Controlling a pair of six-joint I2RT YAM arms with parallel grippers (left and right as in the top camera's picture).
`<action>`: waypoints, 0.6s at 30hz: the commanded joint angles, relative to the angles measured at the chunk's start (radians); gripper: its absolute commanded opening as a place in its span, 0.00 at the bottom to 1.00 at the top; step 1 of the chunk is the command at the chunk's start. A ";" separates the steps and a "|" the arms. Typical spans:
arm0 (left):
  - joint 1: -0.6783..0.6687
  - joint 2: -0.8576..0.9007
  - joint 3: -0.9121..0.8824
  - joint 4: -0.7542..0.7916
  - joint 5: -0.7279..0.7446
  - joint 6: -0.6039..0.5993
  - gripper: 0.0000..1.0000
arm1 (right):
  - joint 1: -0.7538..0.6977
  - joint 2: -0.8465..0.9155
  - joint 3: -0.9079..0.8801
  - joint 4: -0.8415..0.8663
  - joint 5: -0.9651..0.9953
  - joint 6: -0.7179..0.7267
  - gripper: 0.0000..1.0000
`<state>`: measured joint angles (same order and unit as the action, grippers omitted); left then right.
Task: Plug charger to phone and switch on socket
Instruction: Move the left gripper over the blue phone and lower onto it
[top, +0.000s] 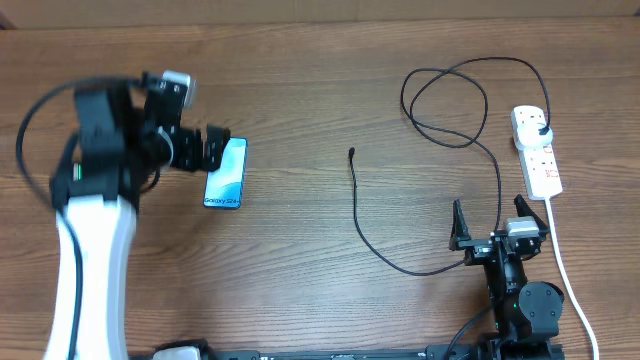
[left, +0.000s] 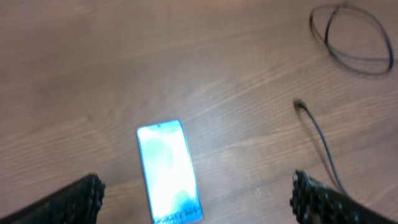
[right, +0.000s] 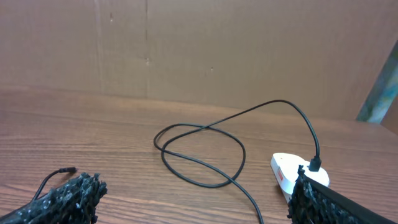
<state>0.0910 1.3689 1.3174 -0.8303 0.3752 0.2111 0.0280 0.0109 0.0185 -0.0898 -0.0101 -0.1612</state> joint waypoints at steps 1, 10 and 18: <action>-0.031 0.200 0.180 -0.134 0.015 -0.009 1.00 | 0.005 -0.008 -0.011 0.006 0.009 -0.005 1.00; -0.068 0.483 0.251 -0.265 0.053 -0.109 1.00 | 0.005 -0.008 -0.011 0.006 0.009 -0.005 1.00; -0.070 0.591 0.251 -0.272 -0.009 -0.177 0.98 | 0.005 -0.008 -0.011 0.006 0.009 -0.005 1.00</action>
<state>0.0273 1.9335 1.5402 -1.1080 0.4042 0.0753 0.0277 0.0109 0.0185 -0.0895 -0.0105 -0.1619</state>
